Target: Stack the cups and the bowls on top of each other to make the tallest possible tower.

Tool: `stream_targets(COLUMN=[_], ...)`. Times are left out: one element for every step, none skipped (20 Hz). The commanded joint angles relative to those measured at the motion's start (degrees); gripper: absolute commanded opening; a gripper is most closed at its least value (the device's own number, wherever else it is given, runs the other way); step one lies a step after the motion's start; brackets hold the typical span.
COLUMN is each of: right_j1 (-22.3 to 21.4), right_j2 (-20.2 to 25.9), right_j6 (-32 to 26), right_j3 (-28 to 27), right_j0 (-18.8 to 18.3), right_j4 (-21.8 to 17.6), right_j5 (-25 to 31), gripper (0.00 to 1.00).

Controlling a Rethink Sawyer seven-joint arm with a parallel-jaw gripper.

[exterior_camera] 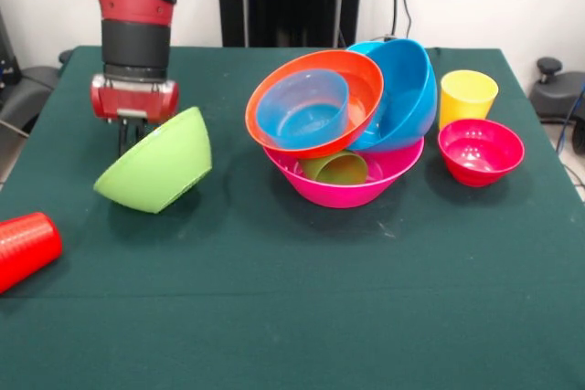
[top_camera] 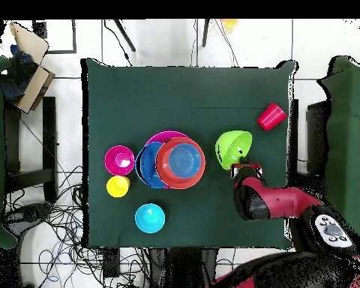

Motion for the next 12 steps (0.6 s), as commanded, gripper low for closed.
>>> stream_targets(right_j1=[-9.9,-11.7,-13.0,-14.3,-15.0,-15.7,-15.8,-15.1,-14.6,-13.8,-13.8,-13.9], right_j2=[8.1,8.6,9.0,9.5,10.0,10.5,10.8,10.7,10.9,11.1,11.4,11.6], right_j6=[-3.8,-4.2,-4.4,-4.7,-4.9,-5.2,-5.2,-4.7,-4.4,-4.1,-4.0,-4.0], right_j3=[8.7,9.7,10.3,10.9,11.1,11.2,10.9,10.0,9.4,8.7,8.5,8.4], right_j0=[-0.9,-0.9,-1.0,-1.2,-1.3,-1.4,-1.4,-1.1,-1.0,-0.9,-0.9,-0.8], right_j4=[2.7,3.6,4.2,4.9,5.4,5.9,6.1,5.9,5.6,5.2,5.2,5.3], right_j5=[16.8,18.3,19.5,20.6,21.5,22.4,22.9,22.7,22.5,22.0,22.2,22.5], gripper=[0.00,0.00,0.00,0.00,0.00,0.00,0.00,0.00,0.00,0.00,0.00,0.00])
